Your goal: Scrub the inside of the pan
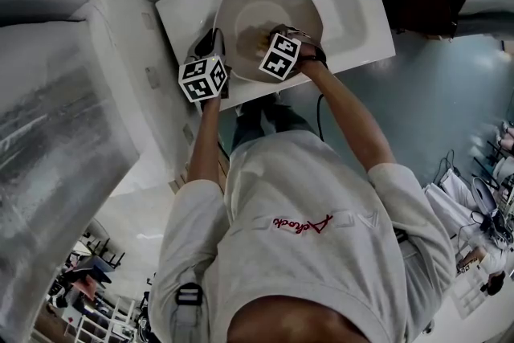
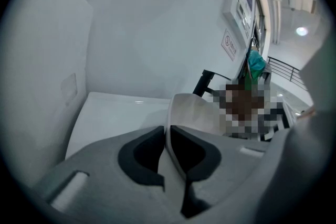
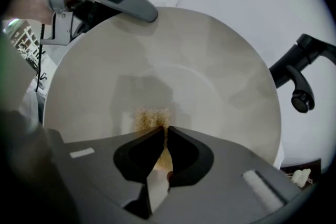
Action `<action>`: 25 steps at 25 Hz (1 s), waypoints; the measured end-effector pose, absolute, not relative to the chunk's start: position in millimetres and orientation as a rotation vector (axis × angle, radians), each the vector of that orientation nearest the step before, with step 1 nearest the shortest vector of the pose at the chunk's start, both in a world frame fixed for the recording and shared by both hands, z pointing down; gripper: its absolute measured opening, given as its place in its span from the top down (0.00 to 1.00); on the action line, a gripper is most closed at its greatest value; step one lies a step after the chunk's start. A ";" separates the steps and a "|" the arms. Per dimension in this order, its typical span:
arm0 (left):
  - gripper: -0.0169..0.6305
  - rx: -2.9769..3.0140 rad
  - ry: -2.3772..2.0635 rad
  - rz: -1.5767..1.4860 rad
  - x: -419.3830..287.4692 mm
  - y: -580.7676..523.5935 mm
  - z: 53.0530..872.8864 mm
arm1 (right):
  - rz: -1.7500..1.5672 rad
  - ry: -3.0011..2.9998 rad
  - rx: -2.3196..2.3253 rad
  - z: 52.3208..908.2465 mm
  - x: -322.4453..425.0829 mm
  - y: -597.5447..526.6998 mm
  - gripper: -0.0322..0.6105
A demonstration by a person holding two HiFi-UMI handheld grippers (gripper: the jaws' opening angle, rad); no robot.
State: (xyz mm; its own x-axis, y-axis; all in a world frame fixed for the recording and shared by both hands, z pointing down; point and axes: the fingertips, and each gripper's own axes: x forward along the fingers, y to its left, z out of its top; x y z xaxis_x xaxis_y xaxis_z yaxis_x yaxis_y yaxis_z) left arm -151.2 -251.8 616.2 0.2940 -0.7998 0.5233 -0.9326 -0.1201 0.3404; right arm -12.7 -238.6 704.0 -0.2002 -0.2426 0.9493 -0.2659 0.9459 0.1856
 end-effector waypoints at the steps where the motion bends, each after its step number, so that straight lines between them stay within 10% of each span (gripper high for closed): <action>1: 0.92 1.952 -1.542 0.281 -151.0 -251.8 616.0 | 0.021 -1.790 0.372 703.8 -14.7 -236.6 0.90; 25: 0.95 2.036 -1.606 0.294 -149.1 -247.1 574.1 | 0.198 -2.160 0.737 625.9 -35.0 -261.2 0.90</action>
State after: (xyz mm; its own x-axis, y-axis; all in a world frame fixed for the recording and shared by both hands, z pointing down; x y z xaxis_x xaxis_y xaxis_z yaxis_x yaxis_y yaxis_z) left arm -149.1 -247.1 574.1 0.2711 -0.8366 0.4760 -0.9511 -0.1566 0.2664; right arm -35.0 -261.2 625.9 -0.4876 -0.4380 0.7552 -0.5682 0.8160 0.1065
